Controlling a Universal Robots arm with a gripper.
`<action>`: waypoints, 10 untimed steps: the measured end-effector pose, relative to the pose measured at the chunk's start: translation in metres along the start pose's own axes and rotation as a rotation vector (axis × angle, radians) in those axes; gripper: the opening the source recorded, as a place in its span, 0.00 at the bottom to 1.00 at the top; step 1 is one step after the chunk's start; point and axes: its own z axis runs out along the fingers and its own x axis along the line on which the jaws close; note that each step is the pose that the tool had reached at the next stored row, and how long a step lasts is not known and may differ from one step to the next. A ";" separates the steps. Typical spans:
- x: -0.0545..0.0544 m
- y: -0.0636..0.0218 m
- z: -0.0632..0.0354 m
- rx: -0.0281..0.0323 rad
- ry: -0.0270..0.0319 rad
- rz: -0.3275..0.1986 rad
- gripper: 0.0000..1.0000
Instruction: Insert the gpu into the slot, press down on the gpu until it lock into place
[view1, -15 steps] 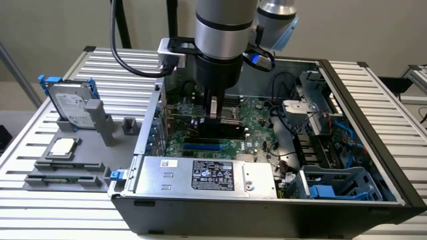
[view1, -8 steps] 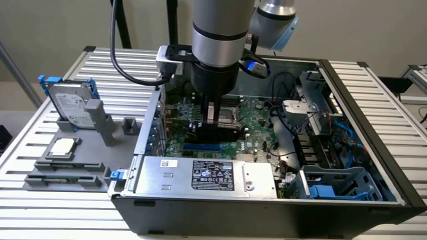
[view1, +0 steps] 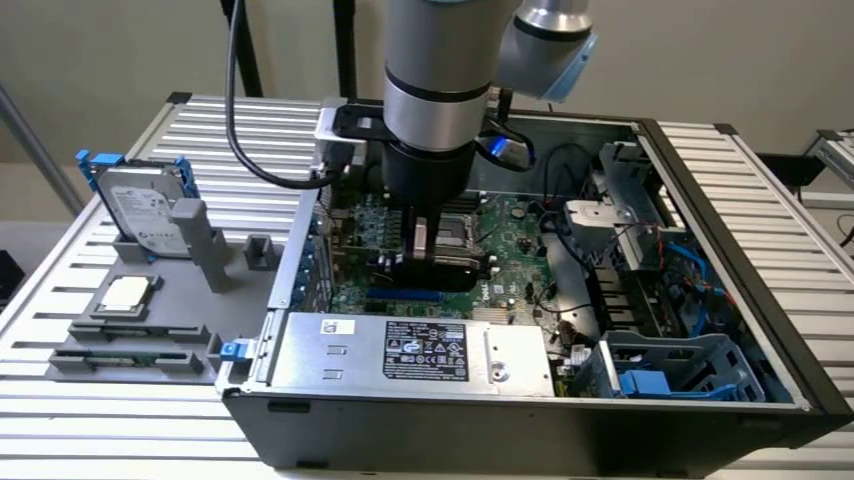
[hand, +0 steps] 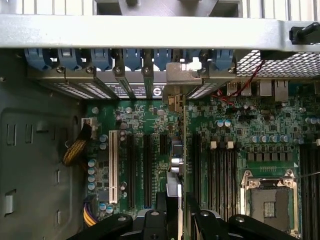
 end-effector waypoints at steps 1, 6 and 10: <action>0.000 0.0000 0.0018 0.0000 0.0000 0.000 0.26; 0.000 0.0000 0.0037 -0.0005 0.0003 0.000 0.26; 0.000 -0.0001 0.0038 -0.0004 0.0001 0.000 0.26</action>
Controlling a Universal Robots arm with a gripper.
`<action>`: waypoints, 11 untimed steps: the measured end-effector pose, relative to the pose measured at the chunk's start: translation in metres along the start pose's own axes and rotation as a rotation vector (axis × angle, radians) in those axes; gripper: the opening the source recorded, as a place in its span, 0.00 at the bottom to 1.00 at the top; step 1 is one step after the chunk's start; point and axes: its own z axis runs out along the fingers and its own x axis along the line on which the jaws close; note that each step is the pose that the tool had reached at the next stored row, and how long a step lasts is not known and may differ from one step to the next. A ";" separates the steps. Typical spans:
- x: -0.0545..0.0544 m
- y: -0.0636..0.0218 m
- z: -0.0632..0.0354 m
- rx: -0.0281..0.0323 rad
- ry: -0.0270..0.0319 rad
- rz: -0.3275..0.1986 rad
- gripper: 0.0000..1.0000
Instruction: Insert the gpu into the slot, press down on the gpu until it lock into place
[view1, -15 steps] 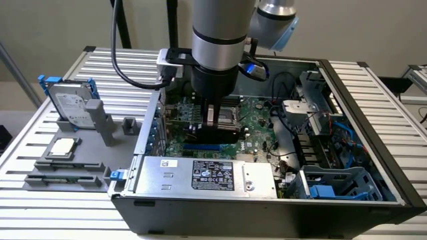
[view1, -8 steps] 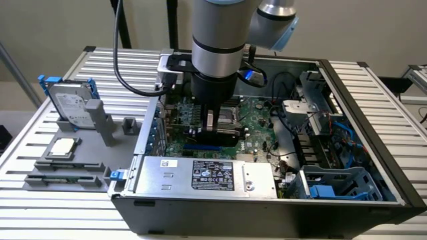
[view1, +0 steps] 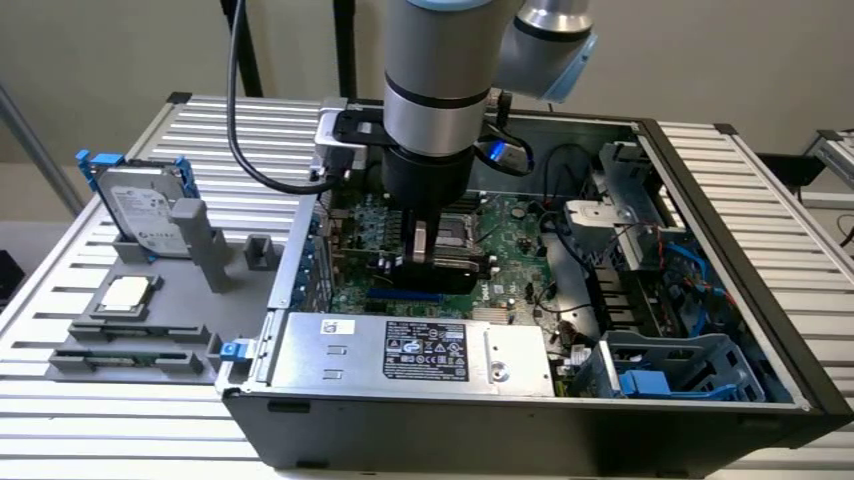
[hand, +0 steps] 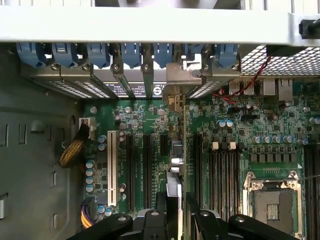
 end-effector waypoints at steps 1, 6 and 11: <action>0.000 0.0000 0.0001 -0.0001 0.0000 0.000 0.26; 0.000 0.0000 0.0008 -0.0079 0.0001 0.000 0.26; -0.002 0.0000 0.0018 -0.0093 0.0002 -0.002 0.26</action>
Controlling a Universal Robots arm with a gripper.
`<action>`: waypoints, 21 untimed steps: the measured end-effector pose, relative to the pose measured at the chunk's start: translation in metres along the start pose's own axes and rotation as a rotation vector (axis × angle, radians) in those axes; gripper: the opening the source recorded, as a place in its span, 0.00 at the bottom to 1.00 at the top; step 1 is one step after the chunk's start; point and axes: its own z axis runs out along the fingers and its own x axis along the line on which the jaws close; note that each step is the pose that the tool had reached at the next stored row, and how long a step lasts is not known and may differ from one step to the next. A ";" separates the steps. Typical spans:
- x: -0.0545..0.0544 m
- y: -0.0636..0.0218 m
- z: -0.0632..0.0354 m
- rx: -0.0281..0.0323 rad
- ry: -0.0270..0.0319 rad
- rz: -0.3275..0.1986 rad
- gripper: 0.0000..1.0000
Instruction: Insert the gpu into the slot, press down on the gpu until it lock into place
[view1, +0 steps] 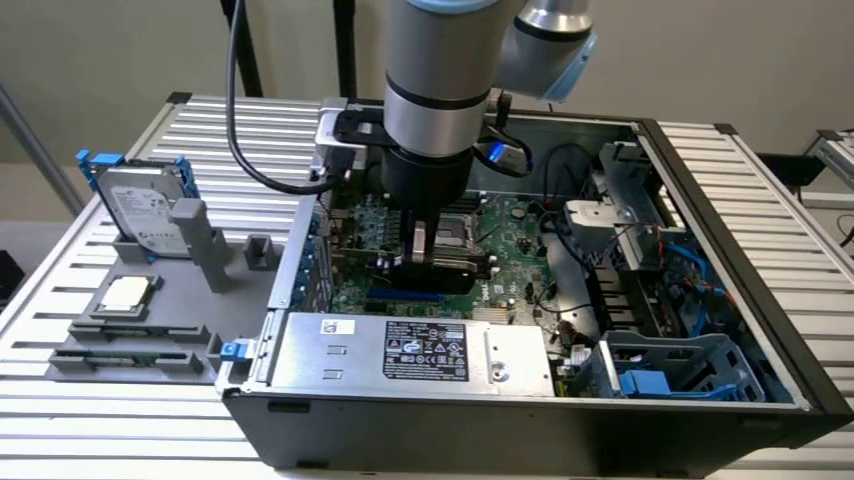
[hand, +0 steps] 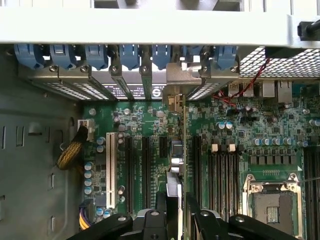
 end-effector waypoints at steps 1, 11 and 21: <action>0.000 0.0000 0.0006 -0.0005 0.0001 -0.001 0.26; -0.003 -0.0001 0.0064 -0.0057 0.0007 -0.012 0.26; -0.004 -0.0002 0.0115 -0.0112 0.0017 -0.021 0.26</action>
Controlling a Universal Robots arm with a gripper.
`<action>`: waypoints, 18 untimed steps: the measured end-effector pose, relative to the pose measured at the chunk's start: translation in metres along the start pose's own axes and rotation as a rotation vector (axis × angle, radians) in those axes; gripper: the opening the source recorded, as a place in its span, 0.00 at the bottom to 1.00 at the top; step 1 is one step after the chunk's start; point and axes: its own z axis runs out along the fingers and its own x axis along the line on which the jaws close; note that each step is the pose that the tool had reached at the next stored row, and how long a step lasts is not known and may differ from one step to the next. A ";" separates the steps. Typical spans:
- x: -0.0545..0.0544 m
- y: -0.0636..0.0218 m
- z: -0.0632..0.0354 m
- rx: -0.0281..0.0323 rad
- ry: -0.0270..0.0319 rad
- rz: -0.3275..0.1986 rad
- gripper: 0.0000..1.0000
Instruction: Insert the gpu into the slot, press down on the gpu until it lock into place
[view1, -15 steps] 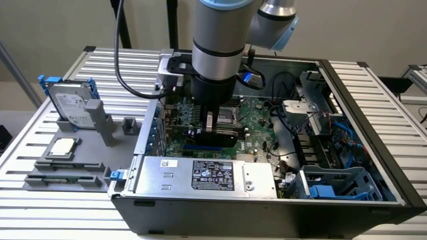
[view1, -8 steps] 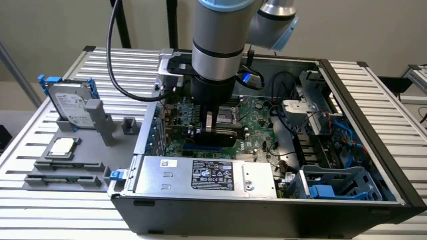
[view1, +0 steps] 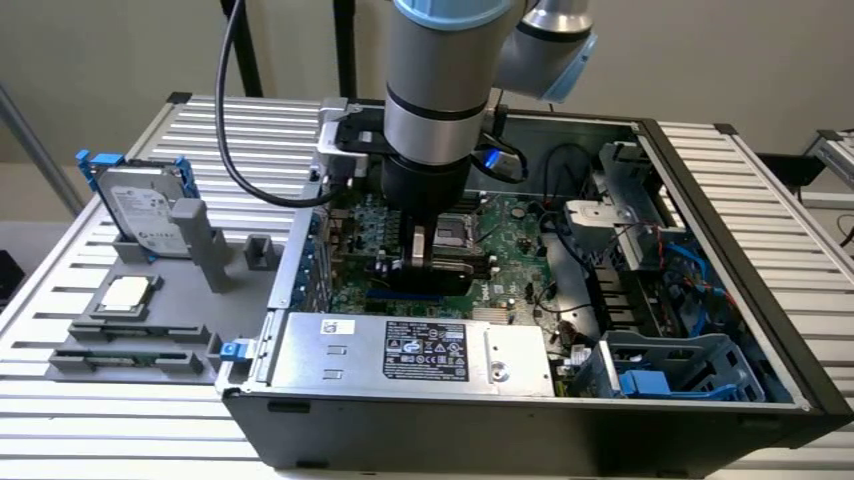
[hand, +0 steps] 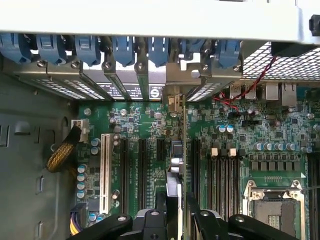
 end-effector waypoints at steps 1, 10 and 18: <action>0.000 0.0000 0.0004 -0.0005 -0.0002 -0.001 0.26; -0.001 -0.0002 0.0002 -0.0065 -0.0002 -0.003 0.26; -0.001 -0.0014 -0.0007 -0.0250 0.0000 -0.003 0.26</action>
